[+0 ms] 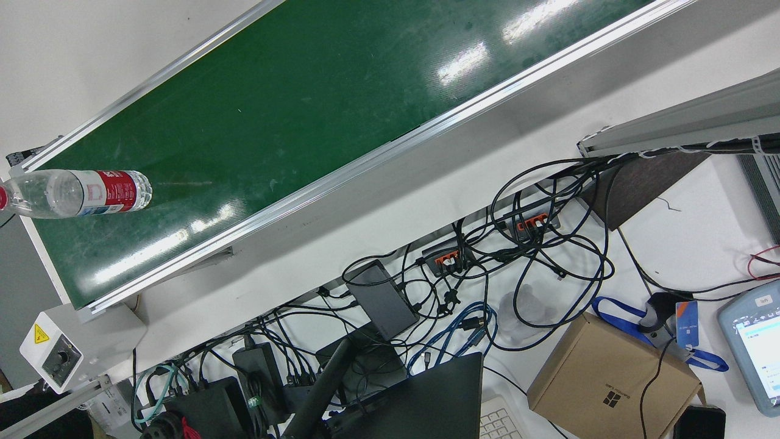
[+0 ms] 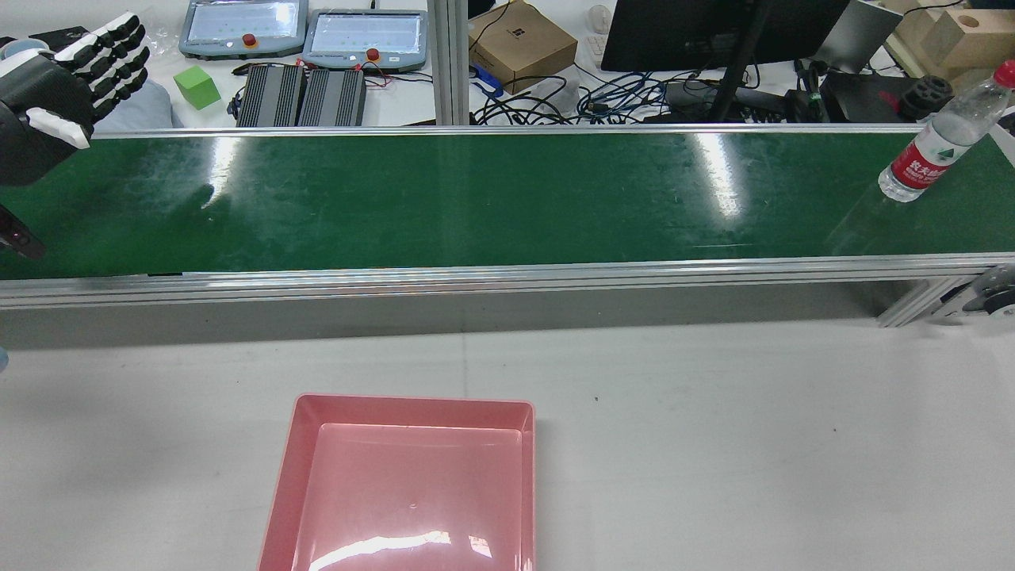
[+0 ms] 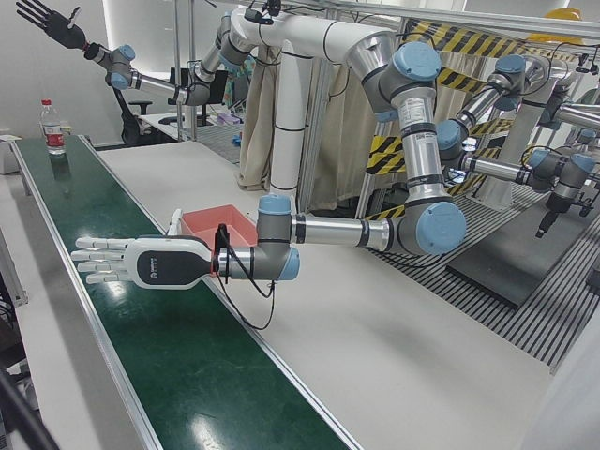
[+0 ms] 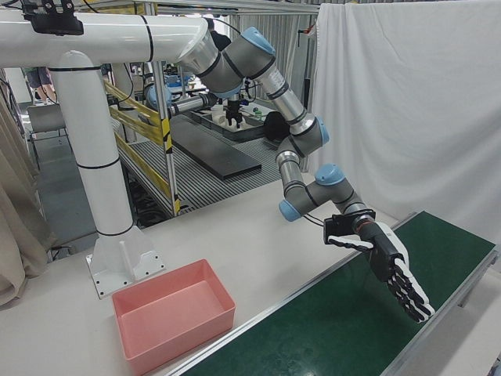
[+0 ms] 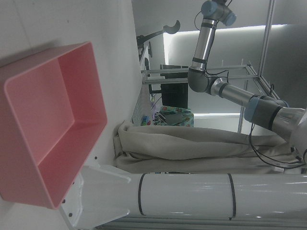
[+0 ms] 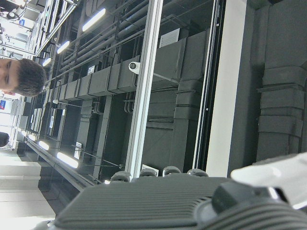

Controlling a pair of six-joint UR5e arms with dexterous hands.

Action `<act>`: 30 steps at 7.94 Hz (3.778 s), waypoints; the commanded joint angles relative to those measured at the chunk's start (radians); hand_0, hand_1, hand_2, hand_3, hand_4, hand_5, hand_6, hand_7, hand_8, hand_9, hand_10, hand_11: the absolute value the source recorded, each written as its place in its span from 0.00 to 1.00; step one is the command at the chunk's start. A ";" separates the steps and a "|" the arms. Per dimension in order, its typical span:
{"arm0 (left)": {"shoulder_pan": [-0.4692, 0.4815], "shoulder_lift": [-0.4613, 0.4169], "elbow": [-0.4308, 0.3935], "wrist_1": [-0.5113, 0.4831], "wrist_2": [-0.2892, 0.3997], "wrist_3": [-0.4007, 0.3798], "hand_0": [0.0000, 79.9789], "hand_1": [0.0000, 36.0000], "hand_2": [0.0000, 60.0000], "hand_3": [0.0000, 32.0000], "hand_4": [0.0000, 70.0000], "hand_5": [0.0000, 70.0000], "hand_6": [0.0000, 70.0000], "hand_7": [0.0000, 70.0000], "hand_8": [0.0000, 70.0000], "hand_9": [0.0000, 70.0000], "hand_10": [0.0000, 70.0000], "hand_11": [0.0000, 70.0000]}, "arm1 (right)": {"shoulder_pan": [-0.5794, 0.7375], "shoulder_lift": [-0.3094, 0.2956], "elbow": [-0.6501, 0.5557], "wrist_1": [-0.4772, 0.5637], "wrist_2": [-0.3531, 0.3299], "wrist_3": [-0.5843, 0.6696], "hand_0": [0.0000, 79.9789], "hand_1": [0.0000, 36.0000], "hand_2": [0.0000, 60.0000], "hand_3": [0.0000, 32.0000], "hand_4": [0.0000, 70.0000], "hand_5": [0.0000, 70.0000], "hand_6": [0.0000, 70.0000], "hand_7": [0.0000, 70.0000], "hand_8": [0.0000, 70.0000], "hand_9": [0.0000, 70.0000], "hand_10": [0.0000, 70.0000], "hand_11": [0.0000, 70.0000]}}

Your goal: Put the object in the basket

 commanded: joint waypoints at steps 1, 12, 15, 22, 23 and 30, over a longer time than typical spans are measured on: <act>0.001 0.000 0.000 0.000 -0.001 0.000 0.68 0.09 0.00 0.03 0.00 0.05 0.00 0.00 0.00 0.00 0.00 0.00 | 0.000 0.000 0.000 0.000 0.000 0.000 0.00 0.00 0.00 0.00 0.00 0.00 0.00 0.00 0.00 0.00 0.00 0.00; 0.007 0.000 0.003 -0.002 0.001 0.000 0.67 0.09 0.00 0.00 0.06 0.07 0.00 0.00 0.04 0.03 0.00 0.00 | 0.000 0.000 -0.002 0.000 0.000 0.000 0.00 0.00 0.00 0.00 0.00 0.00 0.00 0.00 0.00 0.00 0.00 0.00; 0.005 0.000 0.000 -0.002 0.001 0.000 0.68 0.09 0.00 0.00 0.06 0.07 0.00 0.00 0.05 0.04 0.00 0.01 | 0.000 0.000 -0.002 0.000 0.001 0.000 0.00 0.00 0.00 0.00 0.00 0.00 0.00 0.00 0.00 0.00 0.00 0.00; 0.004 0.000 0.000 -0.002 0.001 0.000 0.67 0.08 0.00 0.00 0.01 0.06 0.00 0.00 0.02 0.02 0.00 0.00 | 0.000 0.000 -0.002 0.000 0.000 0.000 0.00 0.00 0.00 0.00 0.00 0.00 0.00 0.00 0.00 0.00 0.00 0.00; 0.007 0.000 0.001 -0.002 0.001 0.000 0.67 0.08 0.00 0.00 0.01 0.07 0.00 0.00 0.02 0.02 0.00 0.00 | 0.000 0.000 0.000 0.000 0.000 0.000 0.00 0.00 0.00 0.00 0.00 0.00 0.00 0.00 0.00 0.00 0.00 0.00; 0.005 0.000 0.001 -0.002 0.001 0.000 0.67 0.08 0.00 0.00 0.06 0.07 0.00 0.00 0.05 0.04 0.00 0.01 | 0.000 0.000 0.000 0.000 0.001 0.000 0.00 0.00 0.00 0.00 0.00 0.00 0.00 0.00 0.00 0.00 0.00 0.00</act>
